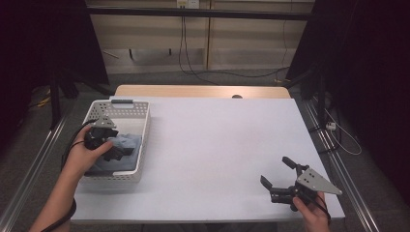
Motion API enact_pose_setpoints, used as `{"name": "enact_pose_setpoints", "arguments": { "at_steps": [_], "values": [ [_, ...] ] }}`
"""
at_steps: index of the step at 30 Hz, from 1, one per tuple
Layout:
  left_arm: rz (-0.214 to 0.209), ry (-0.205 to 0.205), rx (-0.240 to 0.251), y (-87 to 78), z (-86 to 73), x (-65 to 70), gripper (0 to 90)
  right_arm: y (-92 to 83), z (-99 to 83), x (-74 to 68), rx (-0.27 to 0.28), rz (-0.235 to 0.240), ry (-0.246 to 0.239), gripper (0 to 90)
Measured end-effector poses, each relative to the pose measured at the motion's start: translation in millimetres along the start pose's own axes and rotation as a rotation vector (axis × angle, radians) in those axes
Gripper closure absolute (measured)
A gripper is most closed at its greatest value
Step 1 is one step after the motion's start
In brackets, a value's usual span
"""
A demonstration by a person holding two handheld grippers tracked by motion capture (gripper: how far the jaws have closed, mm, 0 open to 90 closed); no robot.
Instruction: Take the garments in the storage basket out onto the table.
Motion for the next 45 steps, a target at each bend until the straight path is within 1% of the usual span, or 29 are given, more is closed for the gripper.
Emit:
{"name": "enact_pose_setpoints", "arguments": {
  "at_steps": [1,2,3,4,10,11,14,15,16,19,20,21,22,24,25,27,29,30,34,35,39,41,45],
  "values": [
    [0.000,0.000,0.000,0.0,0.0,0.0,4.5,0.0,0.0,0.0,0.000,0.000,0.000,0.0],
    [0.004,-0.011,-0.018,4.2,-3.2,-2.9,4.5,-0.3,-0.1,0.2,0.000,0.000,0.000,0.0],
    [0.010,-0.007,-0.030,6.2,-5.0,-4.7,4.5,-0.5,-0.2,0.2,0.000,0.000,0.000,0.0],
    [0.014,0.000,-0.030,8.3,-5.9,-6.4,4.5,-0.8,-0.3,0.1,-0.001,0.001,-0.001,0.0],
    [0.031,-0.011,-0.058,17.2,-11.1,-12.4,4.2,-0.9,-1.0,-0.7,-0.005,0.005,-0.005,0.0],
    [0.034,-0.007,-0.075,20.0,-12.8,-14.0,4.0,-0.6,-0.9,-1.0,-0.004,0.006,-0.005,0.0],
    [0.041,0.007,-0.100,22.9,-13.9,-14.6,3.4,-0.9,-0.7,-1.6,-0.002,0.008,-0.005,0.0],
    [0.041,0.007,-0.100,22.9,-13.9,-14.6,3.1,-0.9,-0.7,-1.6,-0.002,0.008,-0.005,0.0],
    [0.049,0.003,-0.119,25.5,-15.5,-15.6,2.4,-1.6,-1.1,-1.5,-0.005,0.006,-0.003,0.0],
    [0.055,-0.002,-0.155,30.3,-19.7,-17.8,2.2,-2.5,-1.8,-0.7,-0.007,0.003,-0.004,0.0],
    [0.063,-0.005,-0.162,31.5,-20.2,-18.8,1.9,-2.8,-2.0,-0.7,-0.008,0.002,-0.003,0.0],
    [0.063,-0.005,-0.162,31.5,-20.2,-18.8,1.3,-3.1,-2.1,-0.7,-0.008,0.002,-0.003,0.0],
    [0.060,-0.017,-0.172,34.4,-21.3,-19.6,1.3,-3.4,-2.3,-0.7,-0.009,0.002,-0.004,0.0],
    [0.056,-0.022,-0.179,36.6,-23.1,-20.7,0.9,-3.9,-2.5,-0.7,-0.010,0.001,-0.006,0.0],
    [0.057,-0.034,-0.183,37.3,-24.1,-21.4,0.9,-4.2,-2.7,-0.9,-0.011,0.000,-0.006,0.0],
    [0.057,-0.036,-0.194,39.1,-25.9,-22.0,1.0,-4.7,-3.0,-1.2,-0.013,0.001,-0.006,0.0],
    [0.058,-0.037,-0.198,40.0,-26.4,-22.1,4.5,-5.1,-3.2,-1.2,-0.014,0.001,-0.009,0.0],
    [0.050,-0.017,-0.216,41.1,-27.3,-21.1,7.2,-5.4,-3.4,-1.0,-0.015,0.002,-0.012,0.0],
    [0.039,-0.024,-0.225,41.2,-27.1,-21.3,13.1,-5.4,-3.3,-0.1,-0.014,-0.002,-0.007,0.0],
    [0.036,-0.025,-0.225,41.1,-27.1,-21.8,13.1,-5.4,-3.2,0.2,-0.013,-0.002,-0.006,0.0],
    [0.050,-0.030,-0.235,40.4,-26.8,-22.1,20.0,-5.1,-3.0,0.2,-0.012,0.000,-0.006,0.0],
    [0.055,-0.035,-0.247,39.2,-26.0,-22.7,24.6,-4.3,-2.8,-0.8,-0.013,0.003,-0.010,0.0],
    [0.056,-0.041,-0.248,38.4,-25.3,-22.1,35.5,-3.9,-2.1,-2.4,-0.012,0.009,-0.011,0.0]
  ]
}}
Point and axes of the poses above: each handheld gripper's, and its own axes: y roughly forward along the jaws, z roughly out of its top, x roughly to its right, the point moved 9 cm from there along y, roughly forward along the jaws, and after that the axes turned 12 degrees about -y, right-handed, at the moved point
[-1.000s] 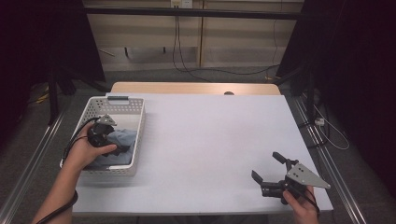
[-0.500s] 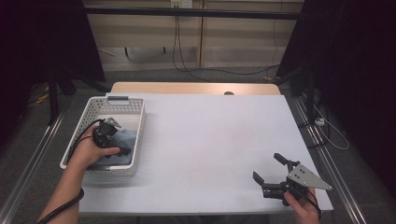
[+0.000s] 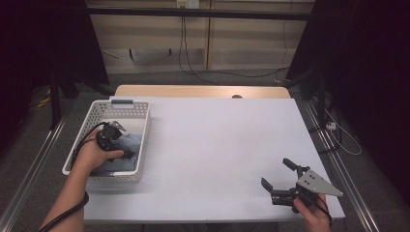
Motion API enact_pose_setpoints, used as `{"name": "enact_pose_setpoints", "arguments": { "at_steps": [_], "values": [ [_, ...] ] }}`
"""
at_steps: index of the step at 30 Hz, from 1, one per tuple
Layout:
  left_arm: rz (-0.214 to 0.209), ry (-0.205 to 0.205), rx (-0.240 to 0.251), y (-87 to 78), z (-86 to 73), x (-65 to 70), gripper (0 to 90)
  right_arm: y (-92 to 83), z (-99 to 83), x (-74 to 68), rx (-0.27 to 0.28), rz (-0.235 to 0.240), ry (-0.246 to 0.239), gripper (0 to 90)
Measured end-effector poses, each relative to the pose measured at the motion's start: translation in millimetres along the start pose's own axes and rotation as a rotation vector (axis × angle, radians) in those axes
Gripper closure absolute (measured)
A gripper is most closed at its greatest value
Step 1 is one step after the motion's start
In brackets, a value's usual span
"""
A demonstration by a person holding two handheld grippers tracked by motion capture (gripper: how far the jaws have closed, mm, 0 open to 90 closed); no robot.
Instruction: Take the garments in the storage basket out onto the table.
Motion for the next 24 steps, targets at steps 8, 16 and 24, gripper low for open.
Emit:
{"name": "enact_pose_setpoints", "arguments": {
  "at_steps": [8,16,24],
  "values": [
    [-0.016,-0.042,-0.008,-3.6,-0.6,1.0,51.6,2.0,0.5,-0.6,0.001,0.006,-0.003,0.0],
    [-0.017,-0.106,-0.019,-8.3,2.4,-0.1,59.0,4.6,0.3,-0.5,0.001,0.011,-0.002,0.0],
    [-0.032,-0.179,-0.033,-22.1,6.4,-3.5,64.2,4.6,-0.6,-0.8,-0.005,0.011,0.002,0.0]
  ]
}}
Point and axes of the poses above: each handheld gripper's, and its own axes: y roughly forward along the jaws, z roughly out of its top, x roughly to its right, the point moved 9 cm from there along y, roughly forward along the jaws, and after that the axes turned 12 degrees about -y, right-handed, at the moved point
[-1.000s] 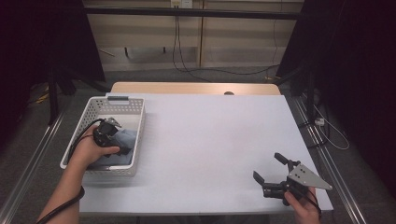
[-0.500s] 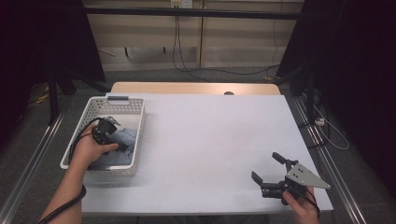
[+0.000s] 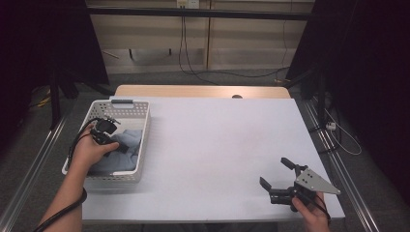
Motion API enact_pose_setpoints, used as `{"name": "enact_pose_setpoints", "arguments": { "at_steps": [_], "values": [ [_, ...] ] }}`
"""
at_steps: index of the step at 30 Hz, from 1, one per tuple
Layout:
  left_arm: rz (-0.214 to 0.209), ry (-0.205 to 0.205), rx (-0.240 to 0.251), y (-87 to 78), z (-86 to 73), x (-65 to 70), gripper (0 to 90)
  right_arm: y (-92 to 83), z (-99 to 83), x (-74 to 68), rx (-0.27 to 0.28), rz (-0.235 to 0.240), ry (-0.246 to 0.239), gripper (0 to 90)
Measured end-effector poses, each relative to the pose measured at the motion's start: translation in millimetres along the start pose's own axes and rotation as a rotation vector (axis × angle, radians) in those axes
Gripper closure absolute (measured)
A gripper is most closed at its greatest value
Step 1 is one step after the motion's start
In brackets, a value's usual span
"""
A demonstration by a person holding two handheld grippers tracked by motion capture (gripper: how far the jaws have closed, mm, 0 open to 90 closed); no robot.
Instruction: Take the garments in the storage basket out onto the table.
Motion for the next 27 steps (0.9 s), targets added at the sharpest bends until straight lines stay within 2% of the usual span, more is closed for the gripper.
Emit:
{"name": "enact_pose_setpoints", "arguments": {
  "at_steps": [6,8,14,16,18,21,24,27],
  "values": [
    [0.012,-0.008,-0.006,-11.5,4.6,-1.6,65.0,-0.2,0.4,1.0,0.005,-0.002,0.001,0.0],
    [0.021,-0.014,0.014,-18.5,8.4,-4.0,65.1,-0.3,0.8,0.3,0.004,-0.001,-0.002,0.0],
    [0.020,-0.026,0.021,-27.1,13.6,-4.4,65.2,0.4,-0.6,-0.8,-0.001,0.007,-0.003,0.0],
    [0.024,-0.019,0.022,-35.8,19.0,-4.3,65.2,0.5,0.3,-0.8,0.002,0.005,-0.001,0.0],
    [0.026,-0.024,0.024,-39.1,21.1,-3.7,65.2,0.4,0.6,-1.0,0.004,0.005,0.000,0.0],
    [0.027,-0.031,0.021,-52.9,29.7,-0.7,65.2,0.8,0.0,-0.7,0.001,0.005,0.001,0.0],
    [0.028,-0.029,0.024,-58.7,33.3,0.4,65.2,0.9,0.0,-0.7,0.001,0.005,-0.001,0.0],
    [0.015,-0.038,0.034,-71.3,39.3,3.5,65.2,0.1,0.4,-1.5,0.002,0.006,-0.001,0.0]
  ]
}}
Point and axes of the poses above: each handheld gripper's, and its own axes: y roughly forward along the jaws, z roughly out of its top, x roughly to its right, the point moved 9 cm from there along y, roughly forward along the jaws, and after that the axes turned 12 degrees about -y, right-handed, at the moved point
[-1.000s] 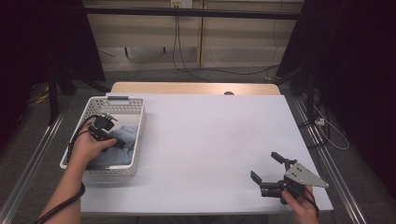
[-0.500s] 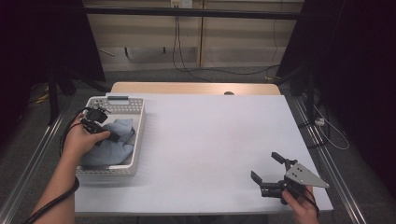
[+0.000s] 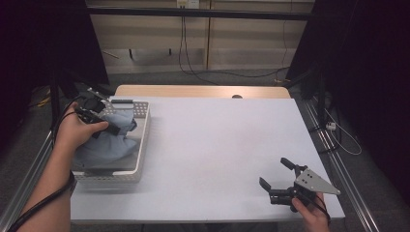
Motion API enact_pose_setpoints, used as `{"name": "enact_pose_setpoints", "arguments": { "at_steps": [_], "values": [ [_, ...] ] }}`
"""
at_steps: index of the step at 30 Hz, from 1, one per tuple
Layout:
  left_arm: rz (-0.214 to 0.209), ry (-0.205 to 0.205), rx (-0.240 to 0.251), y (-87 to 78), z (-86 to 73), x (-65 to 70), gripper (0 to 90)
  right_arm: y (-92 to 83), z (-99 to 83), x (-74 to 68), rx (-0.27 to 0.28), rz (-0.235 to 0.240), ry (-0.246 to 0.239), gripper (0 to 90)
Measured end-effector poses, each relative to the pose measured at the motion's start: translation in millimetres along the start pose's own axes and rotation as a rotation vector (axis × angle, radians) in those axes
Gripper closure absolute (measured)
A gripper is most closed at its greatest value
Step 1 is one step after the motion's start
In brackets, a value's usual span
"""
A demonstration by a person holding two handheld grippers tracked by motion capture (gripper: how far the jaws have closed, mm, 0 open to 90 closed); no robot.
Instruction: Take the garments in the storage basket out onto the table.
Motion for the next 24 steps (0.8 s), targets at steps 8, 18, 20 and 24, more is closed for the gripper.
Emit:
{"name": "enact_pose_setpoints", "arguments": {
  "at_steps": [8,18,20,24],
  "values": [
    [-0.010,-0.002,-0.003,-15.0,10.9,10.0,65.2,-0.5,0.7,-0.4,0.000,0.001,-0.003,0.0],
    [-0.026,0.000,0.014,-31.1,28.3,22.2,65.2,-0.9,0.0,0.7,0.000,0.002,0.000,0.0],
    [-0.022,0.003,0.011,-34.4,31.1,24.4,65.2,-0.2,0.4,-0.1,0.003,0.004,-0.001,0.0],
    [-0.027,0.012,0.004,-39.2,35.3,30.7,65.1,-0.4,0.6,-1.4,-0.001,0.005,-0.002,0.0]
  ]
}}
Point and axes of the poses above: each handheld gripper's, and its own axes: y roughly forward along the jaws, z roughly out of its top, x roughly to its right, the point moved 9 cm from there along y, roughly forward along the jaws, and after that the axes turned 12 degrees about -y, right-handed, at the moved point
